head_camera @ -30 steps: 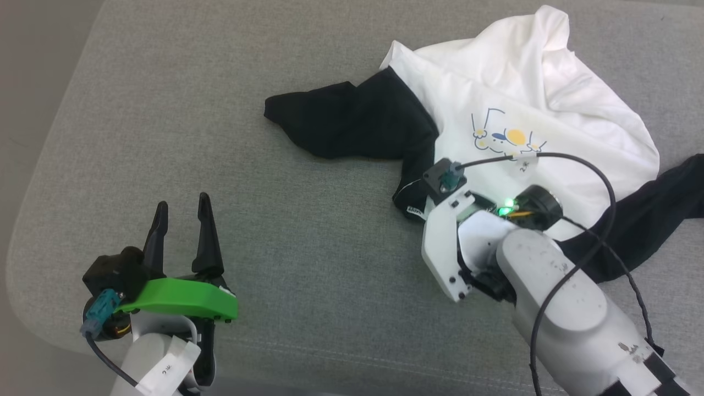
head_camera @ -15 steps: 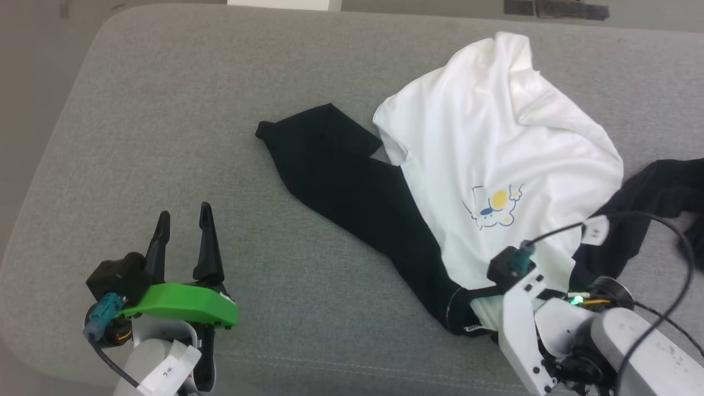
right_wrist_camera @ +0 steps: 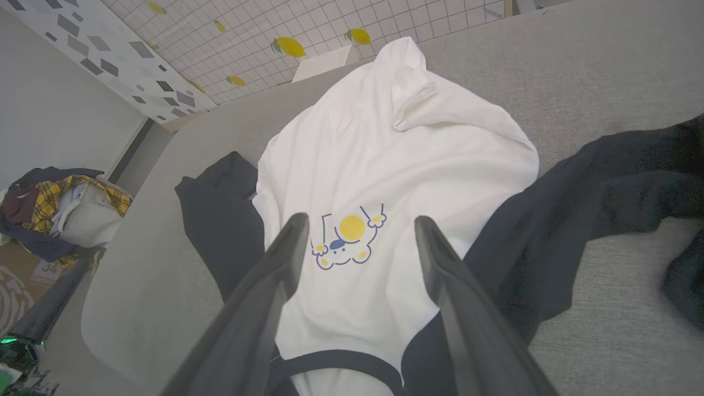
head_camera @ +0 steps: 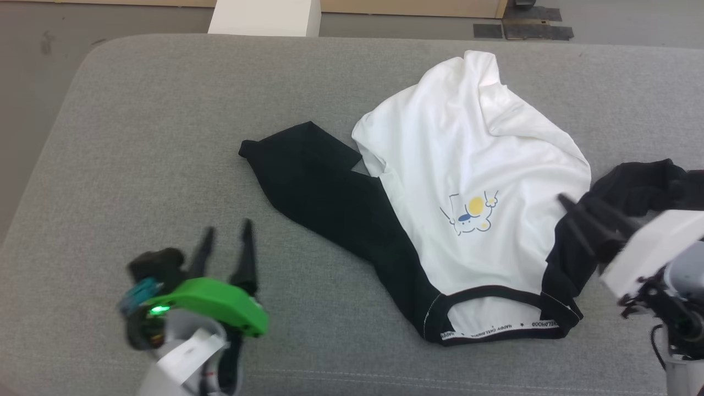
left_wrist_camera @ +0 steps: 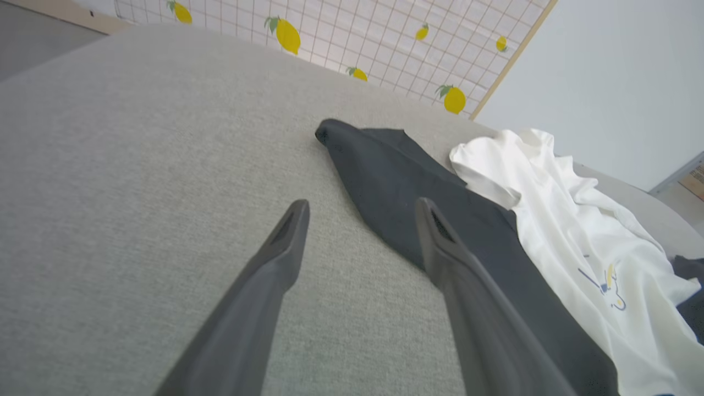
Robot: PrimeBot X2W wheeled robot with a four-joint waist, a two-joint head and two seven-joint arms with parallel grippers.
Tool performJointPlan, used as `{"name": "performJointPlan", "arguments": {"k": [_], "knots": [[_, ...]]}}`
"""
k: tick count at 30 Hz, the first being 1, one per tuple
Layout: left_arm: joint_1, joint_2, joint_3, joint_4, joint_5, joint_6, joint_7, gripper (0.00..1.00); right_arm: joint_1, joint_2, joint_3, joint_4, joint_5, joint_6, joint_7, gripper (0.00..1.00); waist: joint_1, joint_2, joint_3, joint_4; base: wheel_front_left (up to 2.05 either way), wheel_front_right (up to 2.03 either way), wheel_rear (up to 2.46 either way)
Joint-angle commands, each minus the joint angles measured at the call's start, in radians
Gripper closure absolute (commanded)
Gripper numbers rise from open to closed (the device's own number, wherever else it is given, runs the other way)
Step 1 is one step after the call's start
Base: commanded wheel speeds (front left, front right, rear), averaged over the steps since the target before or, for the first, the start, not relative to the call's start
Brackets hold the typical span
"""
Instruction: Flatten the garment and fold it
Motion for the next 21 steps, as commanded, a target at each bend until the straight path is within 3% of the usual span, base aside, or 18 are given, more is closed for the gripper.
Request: {"name": "performJointPlan", "arguments": {"k": [1, 4, 11, 13, 17, 21], "knots": [[-0.022, -0.017, -0.022, 0.012, -0.023, -0.005, 0.046, 0.00, 0.011, 0.029, -0.038, -0.006, -0.030, 0.003, -0.020, 0.00, 0.0000, -0.0001, 0.001, -0.004, 0.00, 0.00, 0.00], [-0.070, -0.039, -0.078, 0.054, -0.057, 0.003, 0.165, 0.00, 0.017, 0.059, -0.103, -0.010, -0.091, 0.003, -0.040, 0.00, 0.0000, -0.0001, 0.006, -0.007, 0.00, 0.00, 0.00], [-0.273, -0.048, -0.168, 0.257, -0.041, 0.131, 0.442, 0.00, 0.007, 0.105, -0.122, -0.023, -0.139, 0.003, -0.043, 0.00, 0.0000, -0.0001, 0.047, -0.045, 0.00, 0.00, 0.00], [-0.331, -0.047, -0.164, 0.308, -0.035, 0.153, 0.473, 0.00, 0.000, 0.111, -0.118, -0.023, -0.138, 0.003, -0.045, 0.00, 0.0000, -0.0001, 0.061, -0.059, 0.00, 0.00, 0.00], [-0.411, -0.040, -0.162, 0.386, -0.034, 0.163, 0.508, 0.00, -0.006, 0.117, -0.120, -0.021, -0.144, 0.003, -0.052, 0.00, 0.0000, -0.0001, 0.089, -0.086, 0.00, 0.00, 0.00], [-0.437, -0.031, -0.184, 0.464, -0.031, 0.144, 0.555, 0.00, -0.007, 0.120, -0.124, -0.014, -0.149, 0.003, -0.061, 0.00, 0.0000, -0.0001, 0.106, -0.104, 0.00, 0.00, 0.00]]}}
